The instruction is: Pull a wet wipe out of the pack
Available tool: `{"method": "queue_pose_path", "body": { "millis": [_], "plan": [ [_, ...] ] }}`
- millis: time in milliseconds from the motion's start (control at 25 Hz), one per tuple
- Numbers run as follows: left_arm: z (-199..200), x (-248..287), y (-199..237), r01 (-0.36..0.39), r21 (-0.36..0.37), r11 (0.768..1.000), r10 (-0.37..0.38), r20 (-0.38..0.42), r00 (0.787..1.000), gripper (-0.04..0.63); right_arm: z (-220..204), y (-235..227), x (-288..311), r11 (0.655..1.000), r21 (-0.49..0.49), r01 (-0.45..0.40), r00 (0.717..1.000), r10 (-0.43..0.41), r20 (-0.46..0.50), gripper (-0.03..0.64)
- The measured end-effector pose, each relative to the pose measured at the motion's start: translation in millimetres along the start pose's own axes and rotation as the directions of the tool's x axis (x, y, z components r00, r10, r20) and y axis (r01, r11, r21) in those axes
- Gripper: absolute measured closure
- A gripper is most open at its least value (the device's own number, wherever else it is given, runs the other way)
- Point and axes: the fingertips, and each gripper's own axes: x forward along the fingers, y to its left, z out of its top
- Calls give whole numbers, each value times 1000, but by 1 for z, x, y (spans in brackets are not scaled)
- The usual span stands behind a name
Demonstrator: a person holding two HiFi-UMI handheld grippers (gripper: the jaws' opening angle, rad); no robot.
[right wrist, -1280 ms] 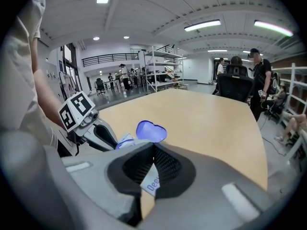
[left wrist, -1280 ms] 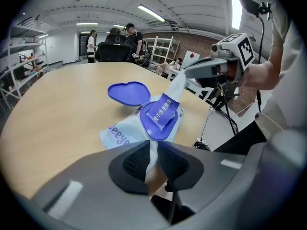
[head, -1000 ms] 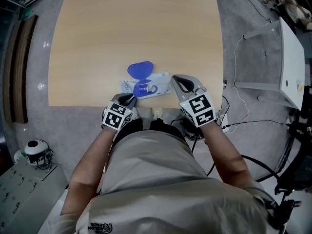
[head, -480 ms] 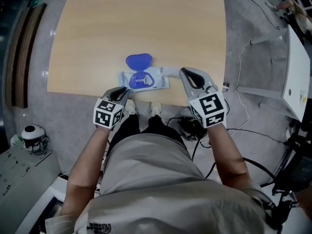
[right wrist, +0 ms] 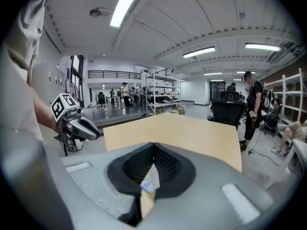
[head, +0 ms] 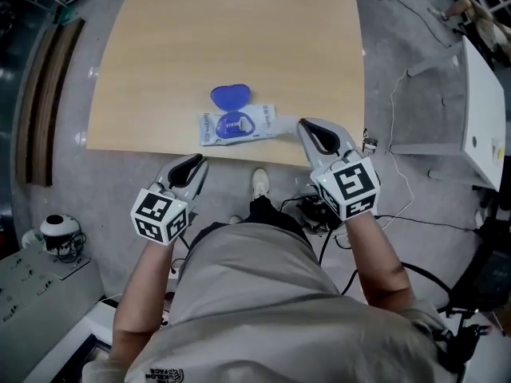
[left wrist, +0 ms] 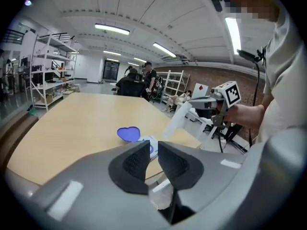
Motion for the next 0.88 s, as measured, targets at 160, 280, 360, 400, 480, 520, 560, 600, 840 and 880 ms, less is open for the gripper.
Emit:
{"method": "queue_pose_path", "body": {
  "millis": [160, 280, 360, 400, 480, 520, 560, 600, 840, 880],
  "plan": [
    [14, -53, -27, 25, 52, 998, -30, 101, 994, 538, 4, 40, -31, 999, -41, 13, 1000, -13, 6, 614],
    [11, -102, -53, 53, 79, 995, -65, 165, 984, 537, 8, 85, -55, 999, -36, 19, 1000, -19, 20, 614],
    [4, -133, -72, 77, 92, 993, -95, 207, 974, 540, 12, 119, -71, 998, -52, 25, 999, -23, 32, 614],
    [0, -147, -80, 86, 100, 991, -106, 222, 969, 540, 14, 136, -78, 998, -58, 26, 999, -24, 38, 614],
    [-12, -169, -97, 102, 123, 987, -128, 232, 964, 545, 13, 170, -96, 998, -53, 22, 999, -20, 44, 614],
    [-18, -179, -108, 111, 138, 984, -141, 229, 963, 546, 10, 187, -106, 999, -48, 18, 999, -15, 43, 614],
    [-24, -187, -119, 120, 156, 980, -154, 226, 962, 546, 7, 202, -118, 999, -42, 12, 999, -10, 43, 614],
    [-28, -195, -129, 127, 177, 976, -166, 226, 960, 547, 4, 215, -128, 999, -39, 6, 999, -5, 43, 614],
    [-50, -233, -172, 155, 216, 964, -205, 232, 951, 549, -8, 270, -174, 998, -56, -23, 999, 25, 41, 614],
    [-51, -237, -177, 151, 215, 965, -200, 229, 953, 552, -9, 275, -181, 998, -61, -28, 999, 30, 41, 614]
  ]
}}
